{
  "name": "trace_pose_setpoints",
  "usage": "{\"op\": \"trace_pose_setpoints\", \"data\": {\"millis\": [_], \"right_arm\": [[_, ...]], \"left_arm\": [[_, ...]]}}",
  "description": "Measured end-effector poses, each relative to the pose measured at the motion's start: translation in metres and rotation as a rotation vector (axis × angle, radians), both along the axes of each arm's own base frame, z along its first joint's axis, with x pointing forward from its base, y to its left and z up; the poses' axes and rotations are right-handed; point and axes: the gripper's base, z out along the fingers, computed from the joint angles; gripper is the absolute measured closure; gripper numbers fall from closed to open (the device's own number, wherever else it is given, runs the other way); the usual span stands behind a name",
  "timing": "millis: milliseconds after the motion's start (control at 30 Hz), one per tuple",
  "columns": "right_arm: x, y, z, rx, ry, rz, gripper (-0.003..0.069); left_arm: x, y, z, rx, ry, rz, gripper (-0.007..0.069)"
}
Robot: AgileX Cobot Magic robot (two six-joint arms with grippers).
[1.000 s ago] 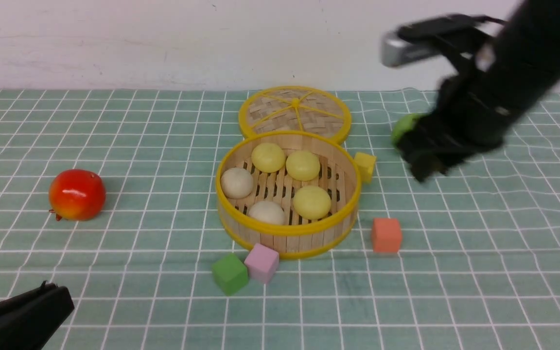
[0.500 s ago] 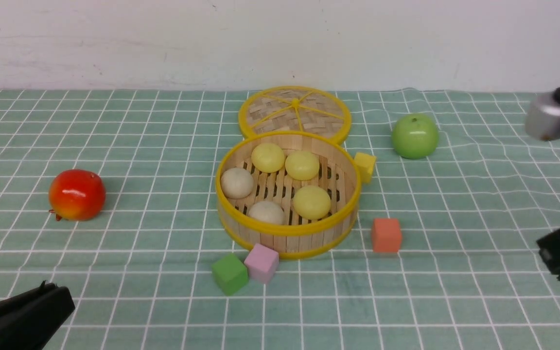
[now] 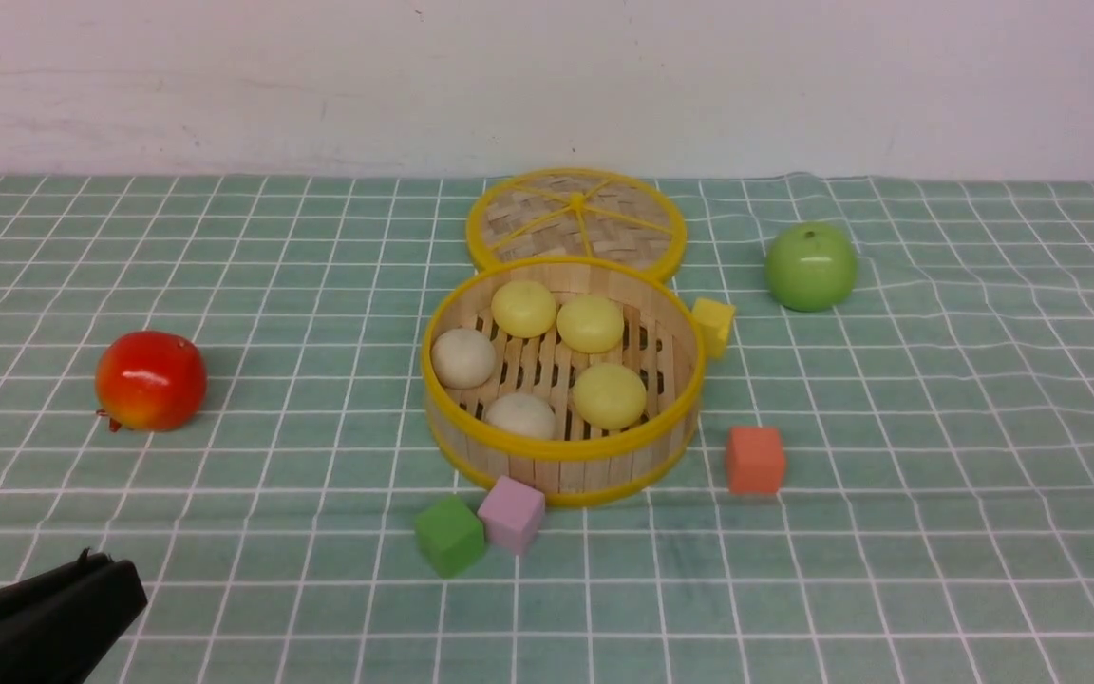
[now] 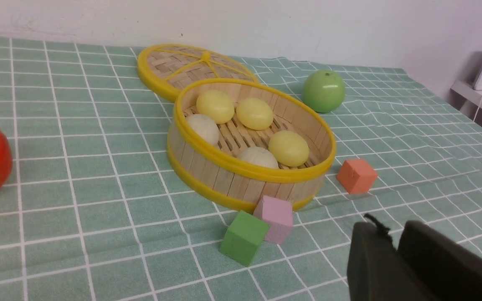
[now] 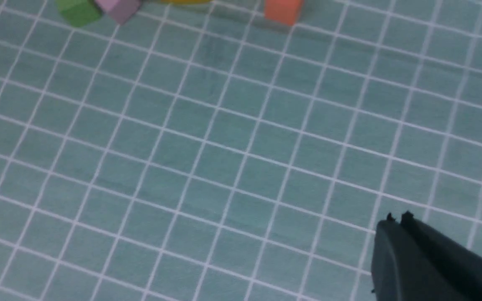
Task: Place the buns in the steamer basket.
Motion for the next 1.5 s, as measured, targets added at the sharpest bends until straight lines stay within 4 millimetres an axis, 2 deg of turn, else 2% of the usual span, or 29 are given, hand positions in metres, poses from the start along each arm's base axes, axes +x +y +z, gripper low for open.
{"op": "trace_pose_setpoints", "data": {"millis": [33, 67, 100, 133, 233, 300, 333, 367, 433, 667, 1000, 1500], "right_arm": [[-0.015, -0.011, -0.013, 0.005, -0.089, -0.048, 0.0673], [-0.021, -0.015, -0.025, 0.010, -0.148, -0.078, 0.0673], [-0.020, -0.016, -0.024, 0.014, -0.162, -0.084, 0.0673], [-0.025, -0.020, -0.050, 0.021, -0.222, -0.126, 0.0673], [-0.036, -0.026, -0.108, 0.049, -0.356, -0.199, 0.0673], [-0.039, -0.030, -0.159, 0.044, -0.451, -0.249, 0.0673], [-0.040, -0.031, -0.165, 0.042, -0.442, -0.249, 0.0673], [-0.041, -0.033, -0.193, 0.027, -0.505, -0.271, 0.0673], [-0.044, -0.035, -0.215, -0.010, -0.518, -0.290, 0.0672], [-0.045, -0.038, -0.214, -0.082, -0.561, -0.285, 0.0670], [-0.044, -0.031, -0.214, 0.118, -0.530, -0.324, 0.0669], [-0.045, -0.031, -0.214, 0.131, -0.527, -0.327, 0.0664]], "left_arm": [[0.000, 0.000, 0.000, 0.000, 0.000, 0.000, 0.0533], [0.000, 0.000, 0.000, 0.000, 0.000, 0.000, 0.0532], [0.000, 0.000, 0.000, 0.000, 0.000, 0.000, 0.0531], [0.000, 0.000, 0.000, 0.000, 0.000, 0.000, 0.0530], [0.000, 0.000, 0.000, 0.000, 0.000, 0.000, 0.0526], [0.000, 0.000, 0.000, 0.000, 0.000, 0.000, 0.0522], [0.000, 0.000, 0.000, 0.000, 0.000, 0.000, 0.0522], [0.000, 0.000, 0.000, 0.000, 0.000, 0.000, 0.0522], [0.000, 0.000, 0.000, 0.000, 0.001, 0.000, 0.0522], [0.000, 0.000, -0.001, 0.002, 0.004, -0.001, 0.0519], [0.000, 0.000, -0.001, 0.003, 0.007, -0.002, 0.0513], [0.000, 0.000, -0.001, 0.005, 0.010, -0.003, 0.0505]]}}
